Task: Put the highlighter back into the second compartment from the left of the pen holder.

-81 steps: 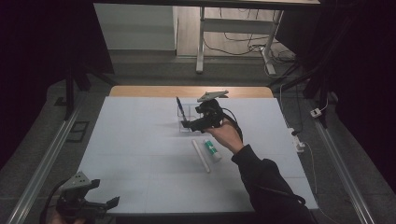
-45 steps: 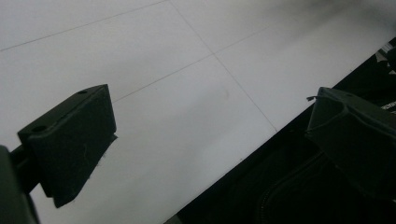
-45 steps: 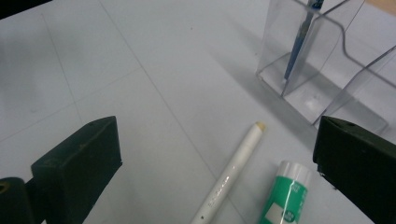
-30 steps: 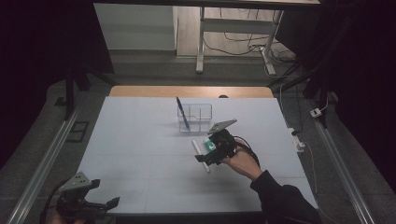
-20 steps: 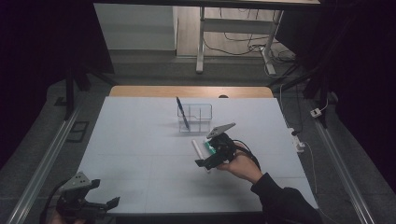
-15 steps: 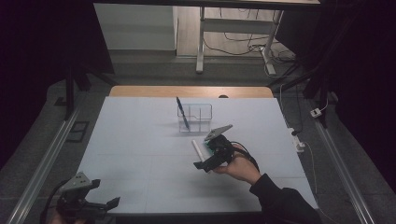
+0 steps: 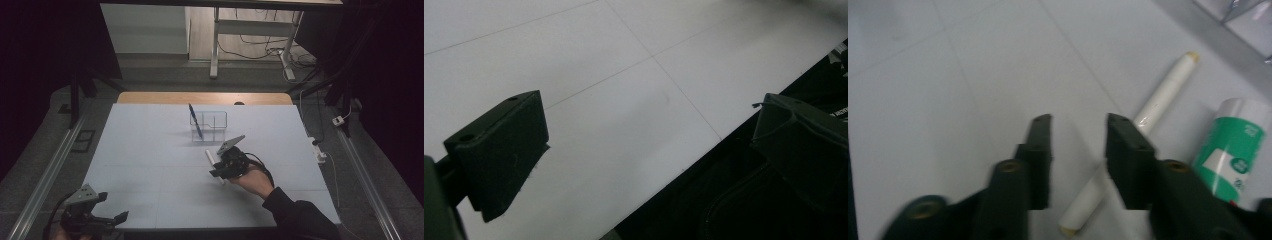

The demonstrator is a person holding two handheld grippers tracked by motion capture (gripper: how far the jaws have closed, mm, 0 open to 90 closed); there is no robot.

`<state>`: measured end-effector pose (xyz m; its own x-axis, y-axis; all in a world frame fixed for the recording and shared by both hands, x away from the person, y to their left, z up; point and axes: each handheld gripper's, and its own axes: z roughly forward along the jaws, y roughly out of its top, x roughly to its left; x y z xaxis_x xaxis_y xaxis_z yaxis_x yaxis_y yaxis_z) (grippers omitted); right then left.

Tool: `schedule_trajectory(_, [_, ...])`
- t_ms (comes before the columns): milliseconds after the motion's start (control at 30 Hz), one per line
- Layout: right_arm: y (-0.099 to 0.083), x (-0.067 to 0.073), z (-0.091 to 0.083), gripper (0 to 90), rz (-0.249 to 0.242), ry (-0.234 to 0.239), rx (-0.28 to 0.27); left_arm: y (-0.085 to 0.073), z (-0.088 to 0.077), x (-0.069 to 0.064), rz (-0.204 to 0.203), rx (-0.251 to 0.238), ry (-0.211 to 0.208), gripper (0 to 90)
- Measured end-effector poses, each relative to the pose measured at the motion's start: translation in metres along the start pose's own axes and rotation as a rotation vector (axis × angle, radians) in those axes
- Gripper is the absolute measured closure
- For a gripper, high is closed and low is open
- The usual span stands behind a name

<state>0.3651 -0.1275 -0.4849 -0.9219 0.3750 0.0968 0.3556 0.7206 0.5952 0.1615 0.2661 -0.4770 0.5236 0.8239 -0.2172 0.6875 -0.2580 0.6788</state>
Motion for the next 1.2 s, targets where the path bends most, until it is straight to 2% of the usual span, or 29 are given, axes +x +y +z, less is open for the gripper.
schedule_trajectory(33, [0.0, 0.0, 0.0, 76.7, -0.016, -0.006, 0.009, 0.0, 0.0, 0.0, 0.0, 0.0, 0.0, 1.5])
schedule_trajectory(100, [-0.001, 0.0, 0.001, 85.4, -0.017, -0.007, 0.013, 0.0, 0.0, 0.0, 0.002, 0.001, 0.0, 1.5])
schedule_trajectory(167, [0.0, -0.001, 0.003, 89.6, -0.014, -0.012, 0.013, 0.0, 0.0, 0.0, 0.002, 0.002, 0.001, 1.5])
schedule_trajectory(367, [0.003, -0.006, 0.007, 89.7, -0.011, -0.05, 0.021, 0.0, 0.0, 0.0, 0.002, 0.004, 0.001, 1.6])
schedule_trajectory(567, [0.003, -0.013, 0.012, 89.6, 0.019, -0.076, 0.014, 0.0, 0.0, 0.0, -0.001, 0.004, 0.001, 1.6])
schedule_trajectory(767, [0.008, -0.013, 0.017, 88.5, 0.04, -0.095, 0.006, 0.0, 0.001, 0.0, -0.002, 0.005, 0.001, 1.6])
schedule_trajectory(900, [0.01, -0.014, 0.019, 87.1, 0.042, -0.096, 0.002, 0.0, 0.001, 0.0, -0.002, 0.006, 0.001, 1.6])
schedule_trajectory(1000, [0.011, -0.013, 0.022, 89.6, 0.041, -0.08, 0.009, 0.0, 0.001, 0.0, -0.002, 0.006, 0.001, 1.6])
schedule_trajectory(1100, [0.01, -0.01, 0.024, 89.7, 0.016, -0.071, 0.036, 0.0, 0.001, 0.0, -0.003, 0.007, 0.001, 1.6])
schedule_trajectory(1200, [0.008, -0.008, 0.027, 89.8, 0.019, -0.061, 0.052, 0.0, 0.0, 0.0, -0.002, 0.005, 0.001, 1.7])
